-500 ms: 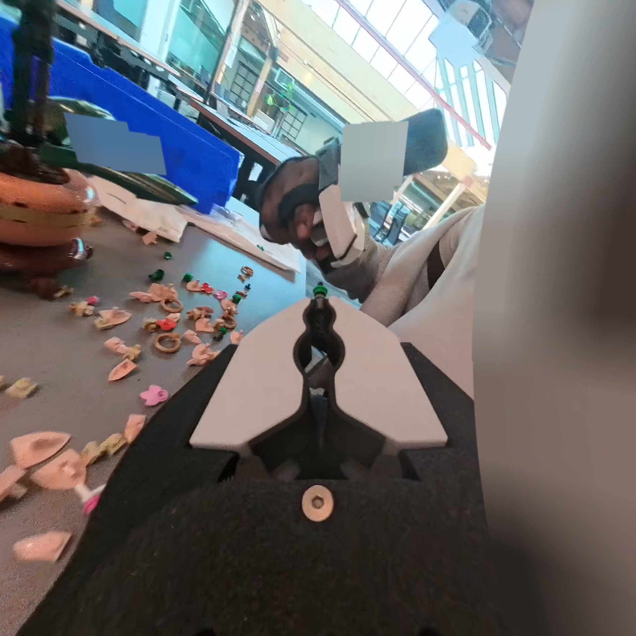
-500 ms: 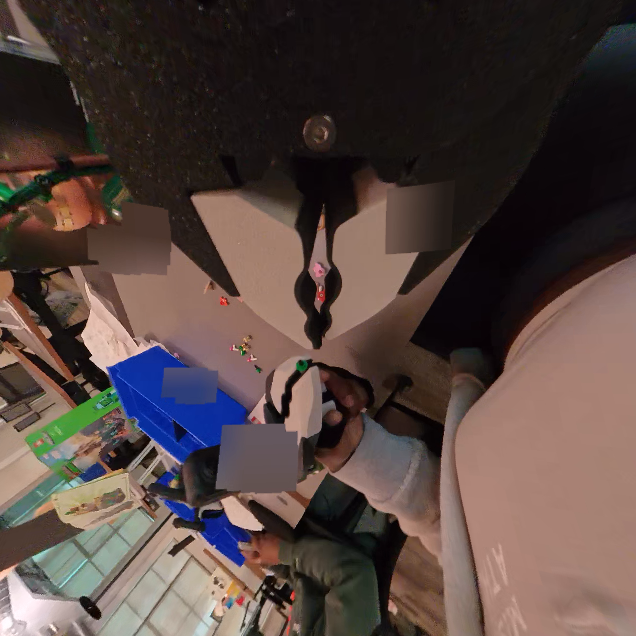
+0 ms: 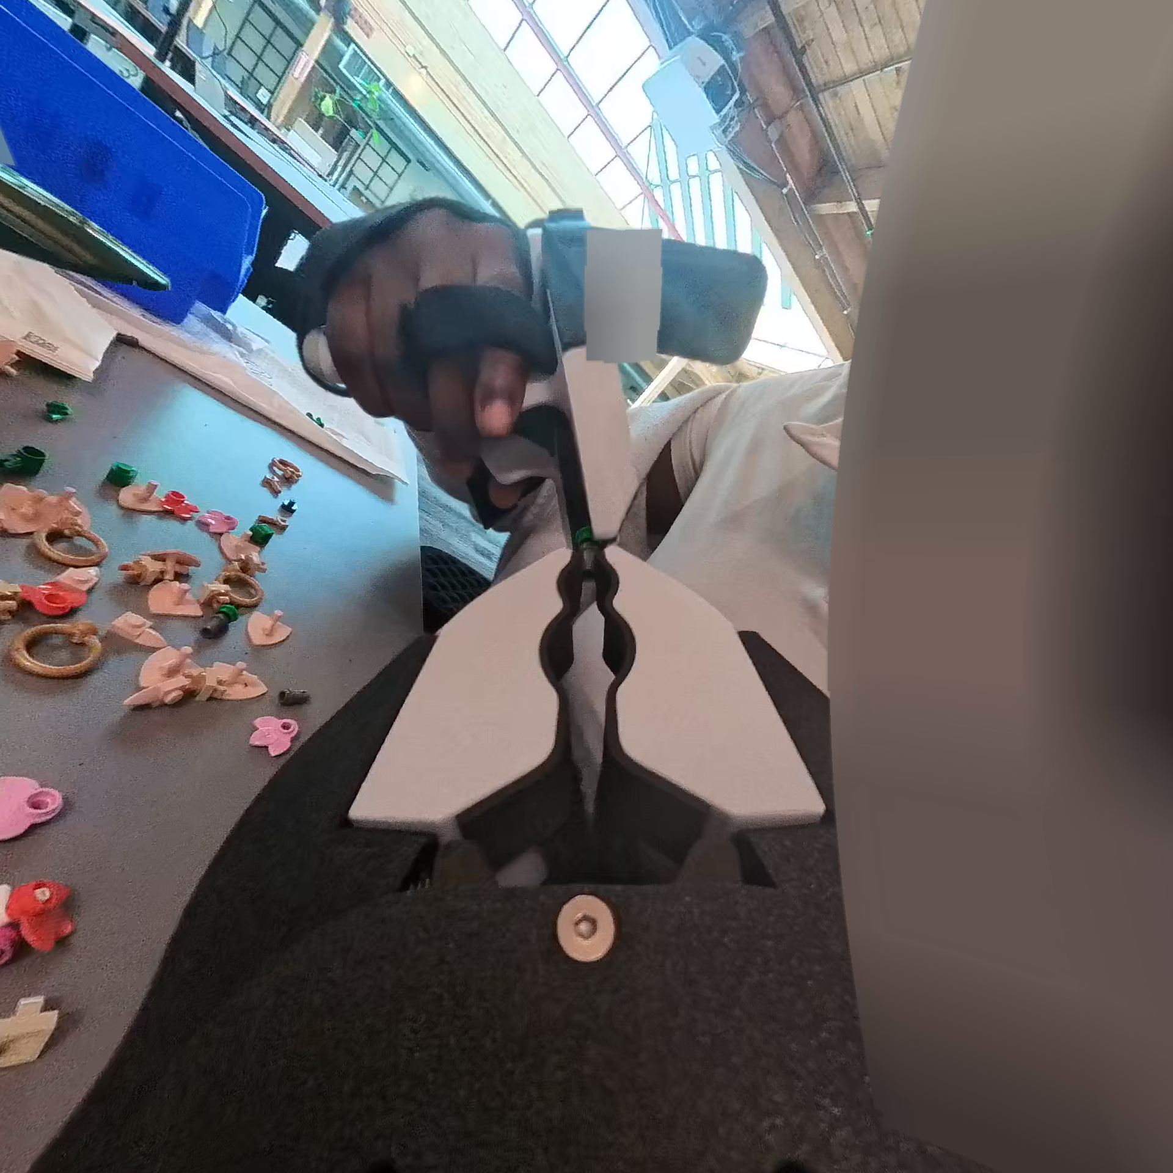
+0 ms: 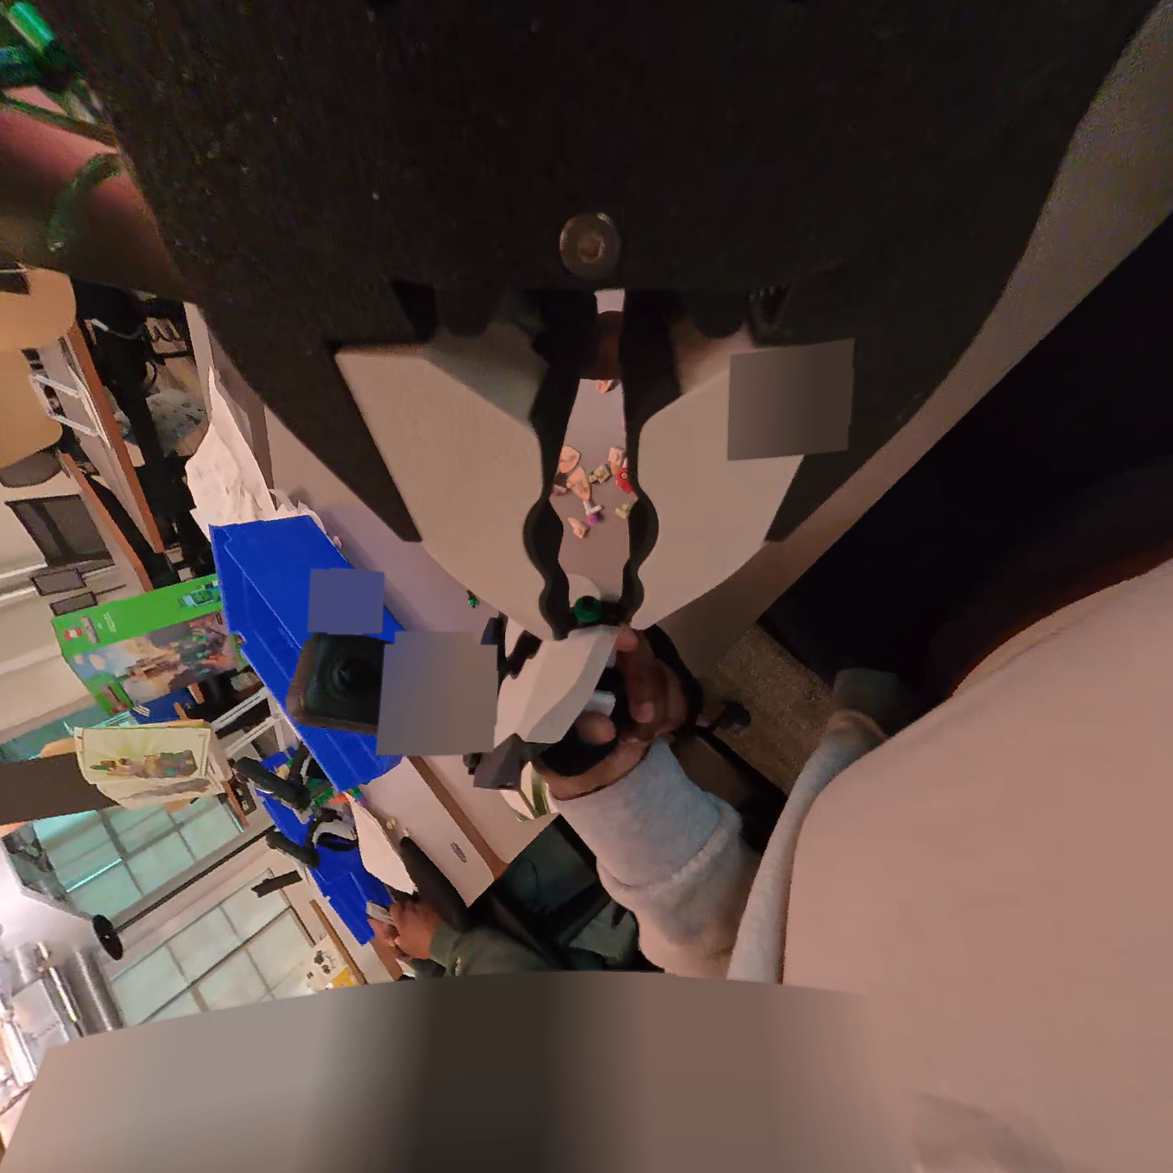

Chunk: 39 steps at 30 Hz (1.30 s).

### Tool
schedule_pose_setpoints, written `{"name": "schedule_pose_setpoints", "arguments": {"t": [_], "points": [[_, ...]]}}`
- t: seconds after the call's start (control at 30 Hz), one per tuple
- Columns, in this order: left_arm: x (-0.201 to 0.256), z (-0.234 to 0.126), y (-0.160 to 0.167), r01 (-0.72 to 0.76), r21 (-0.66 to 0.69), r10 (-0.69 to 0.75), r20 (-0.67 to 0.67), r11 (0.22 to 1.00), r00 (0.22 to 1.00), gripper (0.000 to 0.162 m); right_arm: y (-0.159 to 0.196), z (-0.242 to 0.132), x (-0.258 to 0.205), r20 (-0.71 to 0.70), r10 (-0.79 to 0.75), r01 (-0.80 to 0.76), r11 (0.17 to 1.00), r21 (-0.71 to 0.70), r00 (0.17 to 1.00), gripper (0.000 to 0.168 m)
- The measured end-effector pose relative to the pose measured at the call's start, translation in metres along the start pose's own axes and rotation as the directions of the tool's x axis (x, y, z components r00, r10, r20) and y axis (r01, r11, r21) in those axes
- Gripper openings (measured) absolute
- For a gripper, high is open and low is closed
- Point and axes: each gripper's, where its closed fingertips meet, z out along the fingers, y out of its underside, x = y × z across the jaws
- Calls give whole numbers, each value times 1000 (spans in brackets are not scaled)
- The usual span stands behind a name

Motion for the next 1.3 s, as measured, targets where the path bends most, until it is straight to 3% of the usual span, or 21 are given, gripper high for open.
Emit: {"name": "schedule_pose_setpoints", "arguments": {"t": [0.23,0.4,0.77,0.9,1.13,1.23,1.3], "points": [[3,0,0,29,6,-29,-29,1000,999,3,-1,0,0,27,-12,13,1000,-5,1000,11],[4,1,2,28,10,-27,-42,1000,999,3,-2,1,-2,57,141,-143,989,32,988,7],[2,2,-1,-12,19,12,-8,1000,1000,3,1,-1,1,21,238,-239,971,32,971,6],[3,4,-4,-50,35,49,17,998,999,3,-3,-5,1,20,351,-351,930,109,936,5],[4,2,3,-52,21,52,12,998,999,3,-4,-4,-5,37,415,-416,895,160,909,5],[-13,-42,-22,-49,194,24,130,980,991,2,-34,-36,3,137,490,-504,782,367,861,5],[-27,-70,-15,-132,142,85,295,981,952,2,-9,-43,8,26,502,-489,828,275,864,5]]}}
